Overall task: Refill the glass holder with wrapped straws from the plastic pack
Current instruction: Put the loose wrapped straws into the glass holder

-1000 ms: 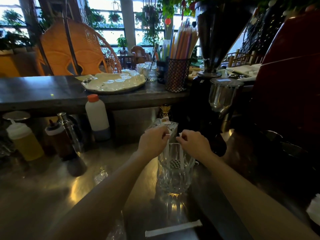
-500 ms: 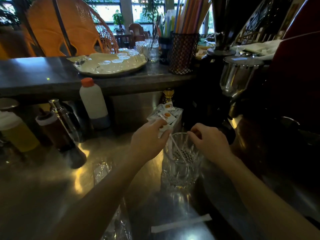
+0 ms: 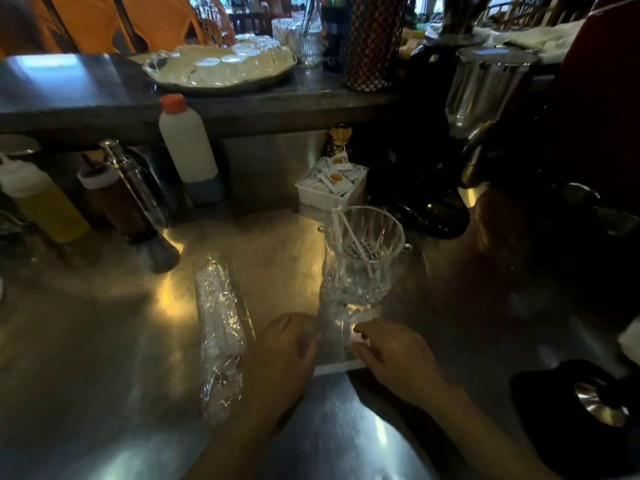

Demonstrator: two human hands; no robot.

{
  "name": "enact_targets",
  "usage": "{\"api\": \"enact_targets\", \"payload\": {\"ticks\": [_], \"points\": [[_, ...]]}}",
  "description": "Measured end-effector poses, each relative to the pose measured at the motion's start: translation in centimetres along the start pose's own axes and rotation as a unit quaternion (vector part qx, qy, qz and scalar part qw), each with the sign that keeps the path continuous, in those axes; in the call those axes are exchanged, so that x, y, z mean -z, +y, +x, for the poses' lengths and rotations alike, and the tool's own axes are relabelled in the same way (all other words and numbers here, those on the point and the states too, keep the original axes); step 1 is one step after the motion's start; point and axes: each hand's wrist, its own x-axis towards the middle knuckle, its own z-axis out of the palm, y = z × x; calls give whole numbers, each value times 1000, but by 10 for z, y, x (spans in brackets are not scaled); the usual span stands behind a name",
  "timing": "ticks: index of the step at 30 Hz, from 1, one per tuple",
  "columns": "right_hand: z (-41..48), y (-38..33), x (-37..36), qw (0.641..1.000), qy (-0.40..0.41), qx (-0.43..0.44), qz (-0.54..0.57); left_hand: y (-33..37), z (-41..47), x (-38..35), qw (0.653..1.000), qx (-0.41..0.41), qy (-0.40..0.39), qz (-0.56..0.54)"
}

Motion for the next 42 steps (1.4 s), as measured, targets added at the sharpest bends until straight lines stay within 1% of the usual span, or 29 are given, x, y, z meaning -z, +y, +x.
{"api": "enact_targets", "payload": {"ticks": [2, 6, 9, 11, 13, 15, 19, 21, 23, 25, 31, 33, 36, 38, 40, 42], "points": [[-11, -1, -10, 999, -32, 31, -16, -5, -15, -10, 999, -5, -33, 34], [-27, 2, -26, 996, -81, 21, -22, -20, -37, -22, 992, 15, -75, 96], [-30, -2, -30, 993, -89, 43, -60, -28, -47, -26, 989, -6, -62, 132], [-27, -6, -30, 989, -101, 41, -102, -30, -48, -26, 985, -16, -51, 161], [-23, -10, -27, 982, -127, 15, -141, -31, -48, -25, 984, -17, -51, 170], [-17, -12, -26, 979, -160, -16, -127, -29, -49, -24, 983, -18, -51, 177], [-16, -9, -32, 976, -180, -47, -113, -26, -48, -21, 980, -20, -53, 192], [-13, -8, -28, 969, -214, -64, -108, -27, -48, -21, 980, -24, -51, 190], [-11, -6, -25, 962, -241, -70, -109, -27, -48, -21, 981, -27, -45, 188], [-10, -5, -24, 960, -249, -68, -105, -27, -48, -21, 981, -30, -42, 185], [2, -2, -15, 965, -242, -73, -73, -31, -47, -23, 982, -37, -34, 183], [7, 0, -9, 971, -229, -66, -29, -33, -48, -25, 981, -39, -34, 186], [20, 1, 5, 972, -203, -84, 79, -36, -48, -25, 982, -47, -31, 180], [32, -4, 22, 970, -176, -92, 141, -35, -48, -24, 981, -52, -27, 185], [45, -10, 40, 976, -129, -79, 160, -34, -48, -23, 976, -55, -26, 208], [57, -17, 59, 979, -80, -60, 178, -33, -48, -23, 978, -54, -20, 203]]}}
